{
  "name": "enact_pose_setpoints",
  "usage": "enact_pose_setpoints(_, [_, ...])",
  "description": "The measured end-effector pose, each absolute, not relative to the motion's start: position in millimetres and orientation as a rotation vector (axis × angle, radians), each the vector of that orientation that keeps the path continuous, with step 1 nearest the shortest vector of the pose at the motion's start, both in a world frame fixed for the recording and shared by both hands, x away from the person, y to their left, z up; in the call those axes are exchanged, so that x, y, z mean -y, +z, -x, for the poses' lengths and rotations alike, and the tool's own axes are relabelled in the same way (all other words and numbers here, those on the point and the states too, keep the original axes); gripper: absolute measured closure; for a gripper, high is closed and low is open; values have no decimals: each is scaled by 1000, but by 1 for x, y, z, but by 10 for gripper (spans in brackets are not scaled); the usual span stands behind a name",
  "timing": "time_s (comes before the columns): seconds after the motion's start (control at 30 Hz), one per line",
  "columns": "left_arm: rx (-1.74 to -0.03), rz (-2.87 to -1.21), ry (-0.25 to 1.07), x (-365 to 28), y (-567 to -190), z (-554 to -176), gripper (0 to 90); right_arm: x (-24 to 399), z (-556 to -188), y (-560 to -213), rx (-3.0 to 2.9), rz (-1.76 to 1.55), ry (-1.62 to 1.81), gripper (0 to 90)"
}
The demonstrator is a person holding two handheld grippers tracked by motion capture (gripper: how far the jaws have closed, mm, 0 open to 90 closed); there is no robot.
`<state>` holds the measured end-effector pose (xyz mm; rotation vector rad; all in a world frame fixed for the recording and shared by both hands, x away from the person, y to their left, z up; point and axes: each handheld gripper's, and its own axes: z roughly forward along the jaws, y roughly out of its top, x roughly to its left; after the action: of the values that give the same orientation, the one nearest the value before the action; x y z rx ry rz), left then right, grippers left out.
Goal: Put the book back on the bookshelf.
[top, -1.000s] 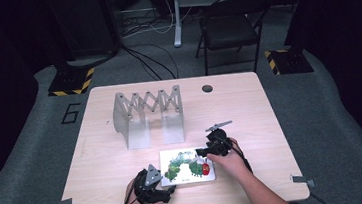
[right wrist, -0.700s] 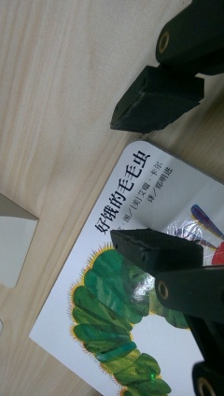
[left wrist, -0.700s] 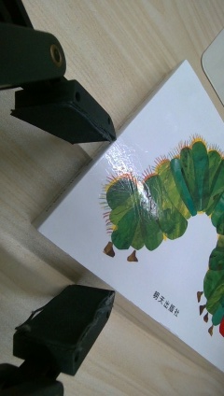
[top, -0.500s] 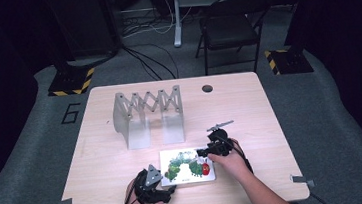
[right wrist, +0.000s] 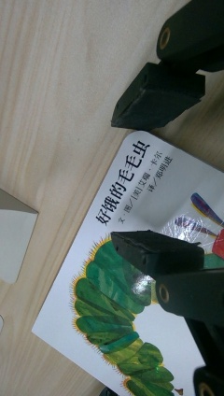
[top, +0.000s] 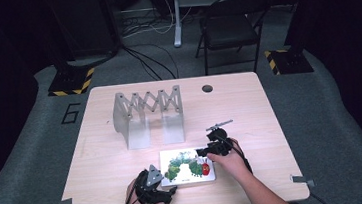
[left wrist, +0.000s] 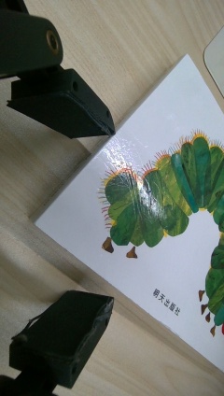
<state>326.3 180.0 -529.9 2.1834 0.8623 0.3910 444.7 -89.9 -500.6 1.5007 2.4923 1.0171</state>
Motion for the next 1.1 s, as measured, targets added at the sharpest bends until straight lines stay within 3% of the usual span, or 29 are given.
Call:
enact_pose_setpoints(0.5, [-863,-2184,389,-180,-530,-327,135,91,-442,-495,-2478,-1455,1023,390])
enact_pose_setpoints(1.1, [-908,-2197,396,-177,-531,-328,51,92,-435,-481,-2450,-1495,1118,406])
